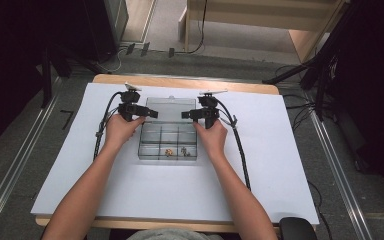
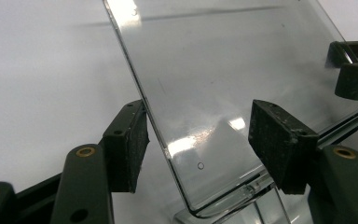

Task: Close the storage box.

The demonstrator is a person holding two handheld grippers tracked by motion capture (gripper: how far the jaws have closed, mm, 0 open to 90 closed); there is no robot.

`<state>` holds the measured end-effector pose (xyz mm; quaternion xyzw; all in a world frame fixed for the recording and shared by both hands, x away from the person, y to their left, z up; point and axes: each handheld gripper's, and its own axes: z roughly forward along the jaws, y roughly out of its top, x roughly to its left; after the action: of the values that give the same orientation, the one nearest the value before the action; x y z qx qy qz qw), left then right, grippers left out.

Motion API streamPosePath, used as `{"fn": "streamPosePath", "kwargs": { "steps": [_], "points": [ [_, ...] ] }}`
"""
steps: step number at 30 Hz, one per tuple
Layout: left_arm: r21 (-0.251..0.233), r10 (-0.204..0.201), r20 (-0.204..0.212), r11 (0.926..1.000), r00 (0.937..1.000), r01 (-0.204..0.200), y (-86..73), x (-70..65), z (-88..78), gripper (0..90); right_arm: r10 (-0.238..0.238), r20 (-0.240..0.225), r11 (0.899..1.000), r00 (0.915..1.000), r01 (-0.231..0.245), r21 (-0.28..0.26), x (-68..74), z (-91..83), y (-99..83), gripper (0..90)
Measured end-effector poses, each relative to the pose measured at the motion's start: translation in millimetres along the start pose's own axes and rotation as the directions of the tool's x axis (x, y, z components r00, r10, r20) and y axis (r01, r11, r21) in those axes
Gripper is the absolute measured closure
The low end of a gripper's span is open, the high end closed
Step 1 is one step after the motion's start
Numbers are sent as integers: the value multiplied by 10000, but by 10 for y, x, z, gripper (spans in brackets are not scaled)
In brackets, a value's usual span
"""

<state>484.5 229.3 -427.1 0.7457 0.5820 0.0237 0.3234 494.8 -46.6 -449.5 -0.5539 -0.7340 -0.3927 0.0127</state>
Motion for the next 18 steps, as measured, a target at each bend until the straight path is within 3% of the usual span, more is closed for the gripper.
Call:
{"fn": "streamPosePath", "kwargs": {
  "steps": [9,18],
  "points": [
    [-835,356,204,9959,9992,-338,15,-28,-172,444,-486,33,9984,9988,487,-301,82,-181,79,422],
    [-1380,913,117,9864,9958,-888,0,-65,-336,549,-993,185,9941,9949,1001,-428,131,-368,92,562]
  ]
}}
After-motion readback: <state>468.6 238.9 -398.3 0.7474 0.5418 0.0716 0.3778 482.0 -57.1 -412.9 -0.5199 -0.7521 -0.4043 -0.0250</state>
